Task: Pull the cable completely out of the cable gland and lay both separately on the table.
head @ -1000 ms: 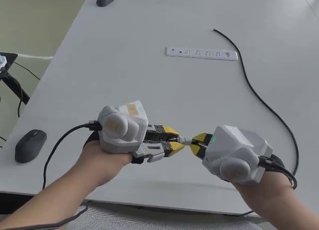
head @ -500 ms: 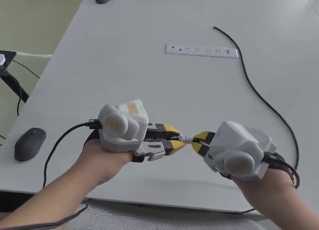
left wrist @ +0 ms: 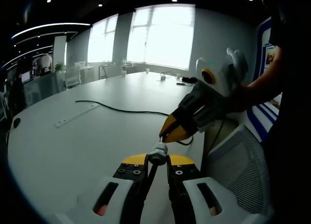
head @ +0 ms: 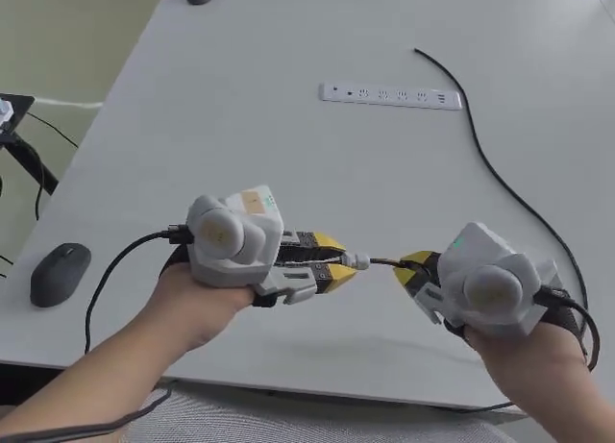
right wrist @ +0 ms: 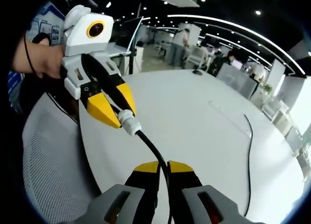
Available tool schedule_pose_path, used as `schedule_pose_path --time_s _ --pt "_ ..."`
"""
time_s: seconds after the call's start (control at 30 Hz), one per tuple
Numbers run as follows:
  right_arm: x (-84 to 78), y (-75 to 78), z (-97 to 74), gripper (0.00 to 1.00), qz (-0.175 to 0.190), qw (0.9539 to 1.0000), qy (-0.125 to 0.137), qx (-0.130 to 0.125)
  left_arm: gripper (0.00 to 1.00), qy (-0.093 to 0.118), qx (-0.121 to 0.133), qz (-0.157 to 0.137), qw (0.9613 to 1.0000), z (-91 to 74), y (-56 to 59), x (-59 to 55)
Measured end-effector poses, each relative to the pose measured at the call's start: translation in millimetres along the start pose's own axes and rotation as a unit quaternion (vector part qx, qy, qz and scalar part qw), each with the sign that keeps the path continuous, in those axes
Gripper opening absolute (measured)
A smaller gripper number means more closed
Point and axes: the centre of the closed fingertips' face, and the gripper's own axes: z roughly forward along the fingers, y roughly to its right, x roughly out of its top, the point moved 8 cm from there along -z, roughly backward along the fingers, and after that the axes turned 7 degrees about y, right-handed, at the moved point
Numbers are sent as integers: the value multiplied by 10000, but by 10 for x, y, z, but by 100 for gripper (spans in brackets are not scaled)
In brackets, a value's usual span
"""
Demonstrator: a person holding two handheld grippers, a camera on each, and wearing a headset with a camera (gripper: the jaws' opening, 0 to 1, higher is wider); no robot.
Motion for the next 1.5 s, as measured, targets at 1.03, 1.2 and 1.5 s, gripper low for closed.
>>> schedule_pose_path --time_s 1.03,1.2,1.5 --pt "-880 238 13 1 2868 9514 -651 -914 15 -25 74 238 9997 -7 -26 -22" --pt "-864 203 1 1 2668 9574 -637 -906 15 -44 66 234 9997 -12 -12 -35" --pt "-805 188 -43 2 2207 9704 -545 -816 15 -4 171 138 9998 -50 -55 -30"
